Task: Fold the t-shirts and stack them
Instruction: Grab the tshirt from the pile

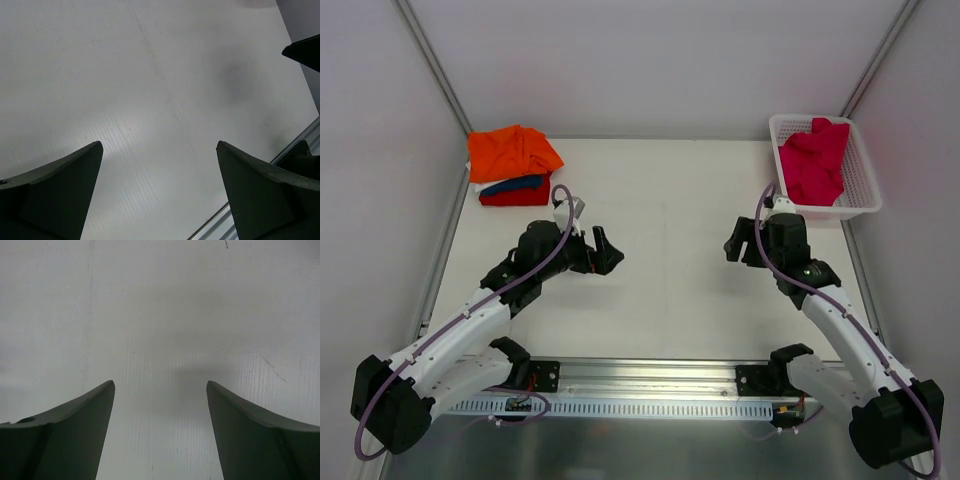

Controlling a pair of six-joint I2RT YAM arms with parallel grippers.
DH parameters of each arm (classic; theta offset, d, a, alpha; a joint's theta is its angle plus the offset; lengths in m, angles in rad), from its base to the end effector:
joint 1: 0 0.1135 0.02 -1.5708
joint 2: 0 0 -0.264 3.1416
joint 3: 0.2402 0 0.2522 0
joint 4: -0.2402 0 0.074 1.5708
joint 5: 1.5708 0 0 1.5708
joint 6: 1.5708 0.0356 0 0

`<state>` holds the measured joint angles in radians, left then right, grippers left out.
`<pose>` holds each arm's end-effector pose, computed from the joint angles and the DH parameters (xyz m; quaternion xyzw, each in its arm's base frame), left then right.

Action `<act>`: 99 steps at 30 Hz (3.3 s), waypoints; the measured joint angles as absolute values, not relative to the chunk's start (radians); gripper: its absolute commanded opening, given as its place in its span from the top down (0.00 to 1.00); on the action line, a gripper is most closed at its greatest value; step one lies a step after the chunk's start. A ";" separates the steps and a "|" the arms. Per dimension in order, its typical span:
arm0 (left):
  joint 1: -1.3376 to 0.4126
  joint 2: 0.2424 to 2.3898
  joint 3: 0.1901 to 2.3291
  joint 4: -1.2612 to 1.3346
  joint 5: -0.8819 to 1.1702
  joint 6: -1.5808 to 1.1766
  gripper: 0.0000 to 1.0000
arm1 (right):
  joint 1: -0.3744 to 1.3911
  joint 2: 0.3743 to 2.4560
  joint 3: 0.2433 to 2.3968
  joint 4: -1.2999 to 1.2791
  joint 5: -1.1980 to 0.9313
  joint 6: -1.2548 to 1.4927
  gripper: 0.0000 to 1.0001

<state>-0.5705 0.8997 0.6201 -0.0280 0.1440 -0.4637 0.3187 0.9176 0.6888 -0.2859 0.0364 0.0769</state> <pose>0.1756 -0.1188 0.2772 0.0854 0.8016 -0.3416 0.4832 0.1971 0.0637 0.2721 -0.0951 0.8585 0.0836 0.4970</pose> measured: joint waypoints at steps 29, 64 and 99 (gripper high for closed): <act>-0.570 0.950 0.655 -0.014 0.110 -0.403 0.01 | 0.334 1.335 1.065 -0.216 0.147 0.004 0.02; -0.570 0.871 0.606 -0.004 0.068 -0.355 0.01 | -0.128 2.253 2.117 -0.495 0.118 -0.062 0.44; -0.570 0.886 0.605 -0.004 0.068 -0.355 0.01 | -0.167 2.363 1.991 -0.366 -0.008 -0.054 1.00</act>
